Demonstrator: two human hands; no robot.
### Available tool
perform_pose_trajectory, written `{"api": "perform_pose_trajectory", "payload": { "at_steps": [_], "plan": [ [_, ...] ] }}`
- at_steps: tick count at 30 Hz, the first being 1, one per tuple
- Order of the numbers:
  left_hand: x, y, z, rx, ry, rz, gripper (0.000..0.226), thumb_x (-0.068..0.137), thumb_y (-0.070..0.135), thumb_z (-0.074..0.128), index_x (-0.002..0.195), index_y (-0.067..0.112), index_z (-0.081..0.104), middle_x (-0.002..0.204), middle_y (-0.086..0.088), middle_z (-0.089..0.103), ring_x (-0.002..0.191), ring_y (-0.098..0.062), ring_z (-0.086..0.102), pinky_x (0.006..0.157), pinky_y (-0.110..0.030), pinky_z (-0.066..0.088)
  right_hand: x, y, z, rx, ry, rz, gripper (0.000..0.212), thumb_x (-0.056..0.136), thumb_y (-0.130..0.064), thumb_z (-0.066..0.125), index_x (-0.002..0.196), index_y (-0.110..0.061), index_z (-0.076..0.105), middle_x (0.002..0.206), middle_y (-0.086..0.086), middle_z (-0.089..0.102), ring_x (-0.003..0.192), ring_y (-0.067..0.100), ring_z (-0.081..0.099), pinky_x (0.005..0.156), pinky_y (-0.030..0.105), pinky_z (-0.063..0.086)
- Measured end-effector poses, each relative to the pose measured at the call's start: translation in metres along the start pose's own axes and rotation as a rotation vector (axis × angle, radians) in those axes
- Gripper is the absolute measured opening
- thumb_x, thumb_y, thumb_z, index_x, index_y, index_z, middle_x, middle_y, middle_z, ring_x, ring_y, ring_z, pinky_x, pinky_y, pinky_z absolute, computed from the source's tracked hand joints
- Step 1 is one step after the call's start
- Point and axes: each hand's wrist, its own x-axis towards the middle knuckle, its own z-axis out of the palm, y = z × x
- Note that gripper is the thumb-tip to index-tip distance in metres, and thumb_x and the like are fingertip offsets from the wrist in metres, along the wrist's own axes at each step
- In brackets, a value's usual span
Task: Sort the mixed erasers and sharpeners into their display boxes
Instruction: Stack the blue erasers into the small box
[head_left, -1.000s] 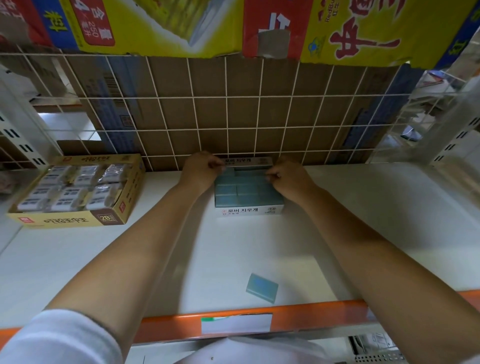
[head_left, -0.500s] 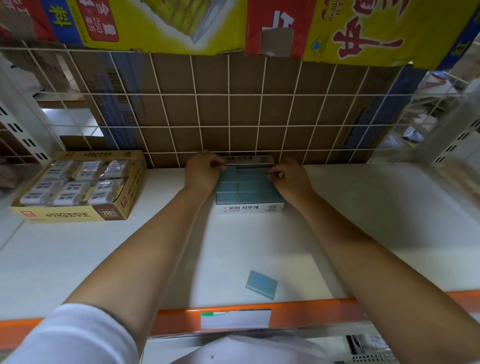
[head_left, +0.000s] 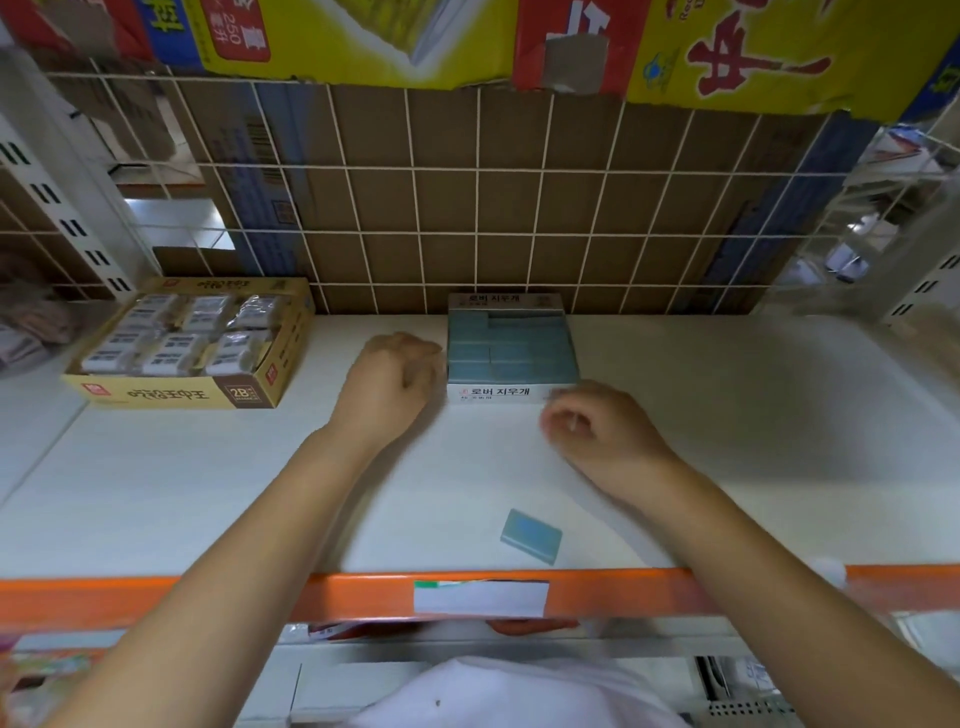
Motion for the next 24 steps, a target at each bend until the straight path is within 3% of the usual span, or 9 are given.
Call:
{"api": "perform_pose_trajectory", "payload": {
  "at_steps": [3, 9, 12, 15, 18, 21, 24],
  "plan": [
    [-0.031, 0.002, -0.005, 0.079, -0.078, -0.060, 0.042, 0.081, 0.022, 0.040, 0.110, 0.010, 0.068, 0.109, -0.009, 0.066, 0.103, -0.032, 0.054, 0.084, -0.022, 0.032, -0.030, -0.001, 0.006, 0.046, -0.147, 0.016, 0.012, 0.085, -0.026, 0.062, 0.087, -0.016, 0.069, 0.085, -0.008, 0.053, 0.071, -0.002, 0.047, 0.068, 0.013, 0.035],
    [-0.059, 0.019, -0.008, 0.099, -0.116, -0.036, 0.059, 0.079, 0.046, 0.030, 0.107, 0.012, 0.069, 0.105, -0.008, 0.067, 0.098, -0.032, 0.055, 0.084, -0.023, 0.034, -0.047, -0.002, 0.005, 0.107, -0.205, 0.087, 0.022, 0.080, -0.032, 0.069, 0.096, -0.017, 0.069, 0.090, -0.010, 0.052, 0.076, -0.001, 0.048, 0.069, 0.010, 0.037],
    [-0.061, 0.023, -0.007, 0.102, -0.117, -0.039, 0.059, 0.079, 0.046, 0.029, 0.109, 0.015, 0.069, 0.106, -0.005, 0.066, 0.100, -0.030, 0.054, 0.084, -0.022, 0.033, -0.052, -0.005, 0.003, 0.098, -0.280, 0.101, 0.023, 0.078, -0.031, 0.072, 0.098, -0.021, 0.069, 0.093, -0.011, 0.049, 0.083, 0.001, 0.048, 0.074, 0.014, 0.039],
    [-0.063, 0.023, -0.004, 0.101, -0.121, -0.027, 0.056, 0.080, 0.045, 0.031, 0.108, 0.016, 0.070, 0.105, -0.005, 0.067, 0.099, -0.030, 0.055, 0.084, -0.024, 0.034, -0.054, -0.009, 0.002, 0.100, -0.323, 0.105, 0.012, 0.077, -0.025, 0.073, 0.086, -0.029, 0.066, 0.096, -0.007, 0.049, 0.091, 0.006, 0.048, 0.079, 0.017, 0.038],
    [-0.065, 0.023, -0.002, 0.101, -0.130, -0.015, 0.054, 0.081, 0.045, 0.033, 0.108, 0.016, 0.070, 0.105, -0.006, 0.067, 0.099, -0.031, 0.056, 0.084, -0.026, 0.036, -0.055, -0.010, 0.002, 0.123, -0.331, 0.101, 0.016, 0.075, -0.019, 0.074, 0.077, -0.030, 0.062, 0.093, -0.009, 0.052, 0.090, 0.006, 0.049, 0.080, 0.017, 0.039],
    [-0.064, 0.025, -0.003, 0.091, -0.124, -0.027, 0.044, 0.084, 0.038, 0.041, 0.109, 0.016, 0.069, 0.108, -0.005, 0.066, 0.102, -0.030, 0.054, 0.085, -0.024, 0.034, -0.056, -0.009, 0.002, 0.191, -0.298, 0.123, 0.019, 0.074, -0.012, 0.074, 0.076, -0.026, 0.061, 0.085, -0.009, 0.060, 0.080, -0.002, 0.051, 0.068, 0.006, 0.038],
    [-0.057, 0.026, -0.005, 0.070, -0.099, -0.018, 0.044, 0.082, 0.034, 0.041, 0.109, 0.013, 0.069, 0.109, -0.005, 0.065, 0.103, -0.029, 0.053, 0.086, -0.024, 0.034, -0.051, -0.007, 0.000, 0.277, -0.232, 0.138, 0.026, 0.072, -0.002, 0.073, 0.071, -0.025, 0.061, 0.074, -0.006, 0.059, 0.066, 0.001, 0.050, 0.061, 0.006, 0.038]
  ]
}}
